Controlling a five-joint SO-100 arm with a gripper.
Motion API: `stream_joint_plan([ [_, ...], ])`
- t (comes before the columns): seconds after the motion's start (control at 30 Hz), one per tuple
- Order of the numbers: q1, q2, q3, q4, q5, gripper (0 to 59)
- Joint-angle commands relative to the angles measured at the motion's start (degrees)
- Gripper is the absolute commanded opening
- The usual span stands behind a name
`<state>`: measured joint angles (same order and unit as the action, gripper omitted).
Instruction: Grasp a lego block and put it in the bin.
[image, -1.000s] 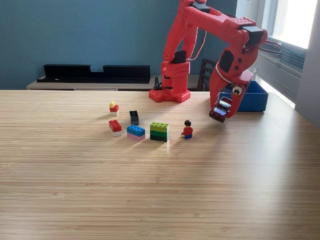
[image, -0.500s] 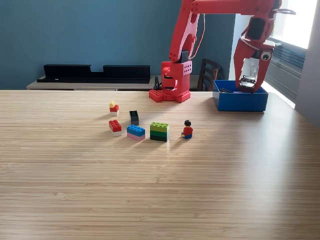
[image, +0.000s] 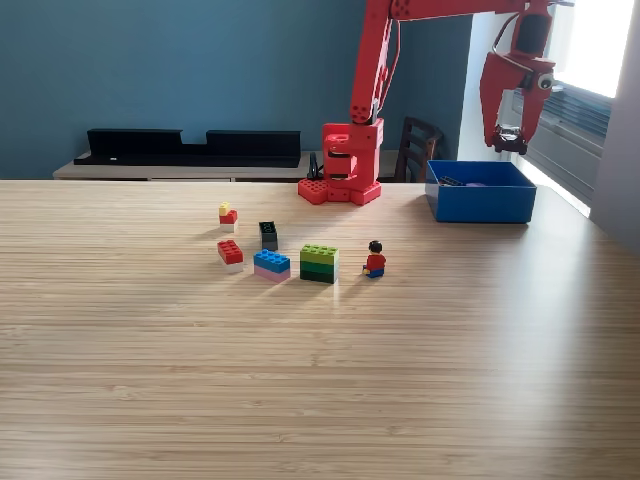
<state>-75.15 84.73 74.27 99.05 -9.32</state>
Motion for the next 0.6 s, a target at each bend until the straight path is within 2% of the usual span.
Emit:
stream_joint_plan([
  [0.03, -2.81, 6.68, 2.37, 2.11, -1.41, 0.0],
  [0.23, -4.57, 6.68, 6.06, 2.11, -3.87, 0.2],
  [0.43, -4.57, 6.68, 6.77, 2.11, -6.15, 20.9],
  [0.5, -4.57, 6.68, 6.68, 2.11, -6.33, 24.4],
  [0.6, -4.48, 6.68, 6.42, 2.11, -6.24, 26.1],
])
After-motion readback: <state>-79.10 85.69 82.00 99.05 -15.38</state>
